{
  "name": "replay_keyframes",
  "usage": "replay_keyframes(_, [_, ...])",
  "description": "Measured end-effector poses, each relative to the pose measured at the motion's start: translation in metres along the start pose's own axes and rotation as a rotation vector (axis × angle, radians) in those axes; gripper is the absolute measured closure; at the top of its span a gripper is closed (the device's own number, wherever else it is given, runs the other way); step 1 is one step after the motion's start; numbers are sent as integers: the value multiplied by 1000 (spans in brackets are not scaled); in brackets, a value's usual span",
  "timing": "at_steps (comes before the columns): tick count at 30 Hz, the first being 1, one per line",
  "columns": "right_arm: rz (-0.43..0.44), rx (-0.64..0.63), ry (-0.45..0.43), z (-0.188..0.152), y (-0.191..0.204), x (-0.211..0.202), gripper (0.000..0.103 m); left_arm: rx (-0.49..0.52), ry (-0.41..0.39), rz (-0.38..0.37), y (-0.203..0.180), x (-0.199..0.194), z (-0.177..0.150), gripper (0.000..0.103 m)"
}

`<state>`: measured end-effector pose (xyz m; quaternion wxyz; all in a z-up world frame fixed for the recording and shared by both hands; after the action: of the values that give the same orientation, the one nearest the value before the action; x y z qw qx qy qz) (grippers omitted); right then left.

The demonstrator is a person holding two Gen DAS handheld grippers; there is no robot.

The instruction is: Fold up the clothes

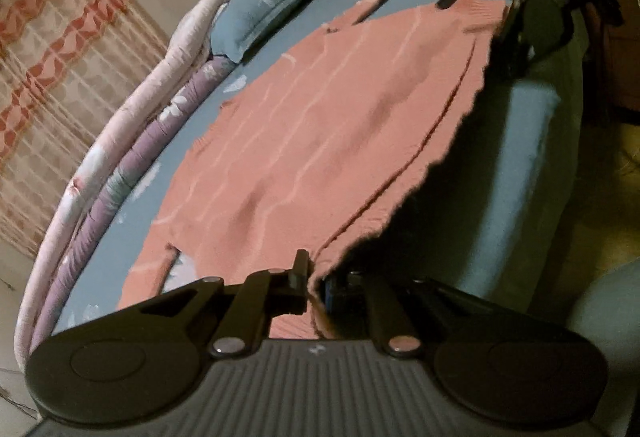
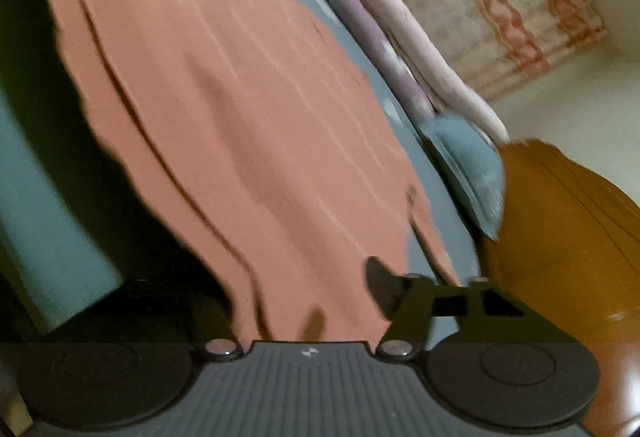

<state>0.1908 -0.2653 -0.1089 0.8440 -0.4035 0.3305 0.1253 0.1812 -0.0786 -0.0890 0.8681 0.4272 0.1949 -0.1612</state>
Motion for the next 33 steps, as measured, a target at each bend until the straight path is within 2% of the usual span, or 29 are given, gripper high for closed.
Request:
replay_keyframes(1, [14,7,13,-5,-3,-2,92,1,2,-5,-2,0,0,99])
replay_keyframes(7, [95,48,91,-35,-18,-15,93,20,17,-44,-6,-21,-5,99])
replay_keyframes(11, [166,87,149,-54,-28,-27,89,23,78,-141,-12,-37,-23,97])
replay_keyframes(13, [207,137,149,-61,-37,-41,89,-18,90,-176,-3,-47,-28,92])
replay_keyframes(15, [207,214,79,-55,-55,-50,75,-57,84,-181,11,-51,-27,89])
replay_keyframes(17, [196,292,-10,-42,-75,-52,33,-70,47,-119,29,-39,-14,89])
replay_keyframes(18, [194,323,-63,-30,-84,-43,28,-82,27,-98,35,-26,-4,89])
replay_keyframes(20, [240,397,-143,-3,-98,-12,28,-119,-10,-81,47,7,18,88])
replay_keyframes(22, [293,472,-183,20,-109,25,28,-176,-7,-95,53,48,36,78])
replay_keyframes(24, [312,523,-170,25,-111,54,28,-230,27,-143,50,86,39,78])
replay_keyframes(27, [327,592,-135,22,-110,93,28,-368,80,-210,50,111,17,78])
replay_keyframes(29, [338,638,-129,2,-108,94,22,-482,119,-245,55,101,-6,72])
replay_keyframes(31, [351,706,-146,-25,-108,77,18,-598,162,-278,63,85,-30,65])
replay_keyframes(33, [359,743,-126,-45,-101,56,16,-639,203,-293,65,67,-44,65])
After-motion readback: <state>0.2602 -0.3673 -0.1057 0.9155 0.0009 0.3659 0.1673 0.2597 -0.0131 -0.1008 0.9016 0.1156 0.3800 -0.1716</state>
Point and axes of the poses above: each gripper's, at about its wrist camera, not at the fingertips, and x roughly the way its jaws point, y to its left, z to its top, the point moved 5 cm from there along x, roughly the way its jaws point, and after that the axes turned 10 degrees about z, right-handed, at the moved point
